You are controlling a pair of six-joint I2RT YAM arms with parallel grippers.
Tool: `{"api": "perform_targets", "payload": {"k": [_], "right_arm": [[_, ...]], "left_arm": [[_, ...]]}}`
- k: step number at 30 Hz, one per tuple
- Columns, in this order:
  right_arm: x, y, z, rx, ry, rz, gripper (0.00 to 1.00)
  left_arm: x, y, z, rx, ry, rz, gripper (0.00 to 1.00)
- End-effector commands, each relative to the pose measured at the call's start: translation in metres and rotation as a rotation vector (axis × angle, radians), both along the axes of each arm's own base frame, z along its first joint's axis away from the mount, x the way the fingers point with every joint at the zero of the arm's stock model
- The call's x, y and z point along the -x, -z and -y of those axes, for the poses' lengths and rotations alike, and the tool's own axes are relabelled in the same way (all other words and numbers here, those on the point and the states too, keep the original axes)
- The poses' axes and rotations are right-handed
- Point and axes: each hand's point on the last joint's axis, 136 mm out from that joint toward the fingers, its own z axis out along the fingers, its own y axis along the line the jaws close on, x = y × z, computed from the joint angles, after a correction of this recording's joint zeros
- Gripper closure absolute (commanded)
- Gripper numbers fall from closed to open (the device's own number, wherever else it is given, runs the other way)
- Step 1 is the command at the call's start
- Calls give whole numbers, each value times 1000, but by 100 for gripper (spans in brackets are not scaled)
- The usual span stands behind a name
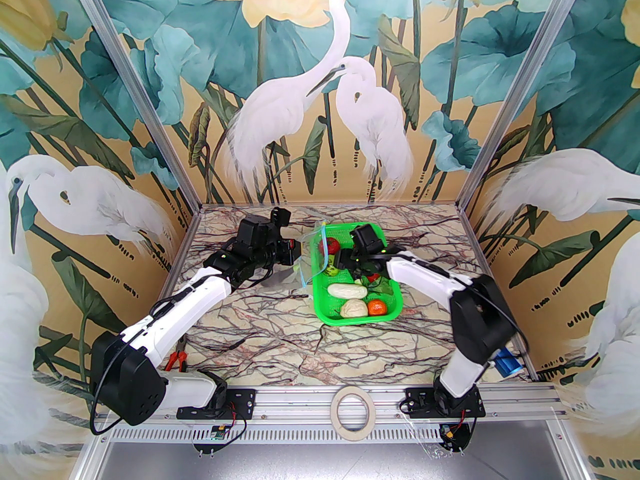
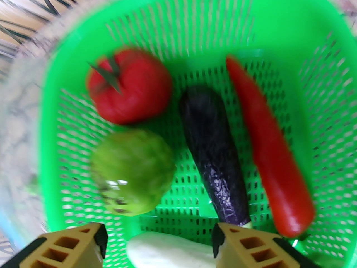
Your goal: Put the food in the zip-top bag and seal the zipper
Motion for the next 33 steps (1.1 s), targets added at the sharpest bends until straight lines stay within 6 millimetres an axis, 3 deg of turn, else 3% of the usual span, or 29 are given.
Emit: {"api": "perform_targets", "payload": {"k": [1,10,15,27,33], "right_arm": [[-10,-8,-17,-62,-23,15,27],[-20,-3,-34,-108,-48,0,19],[-22,5,-36,-101,-44,-18,7],[-33,19,-57,-122,-64,-42,7],[-36,31,-55,-92,-50,-67,9]], "left_arm": [[2,-16,-4,-14,-4,44,100],[3,-15,-4,-16,-4,41,100],[3,-14,-3,-15,-1,41,100],[3,-14,-4,-15,1,43,100],[3,-14,-4,-18,1,44,100]]}}
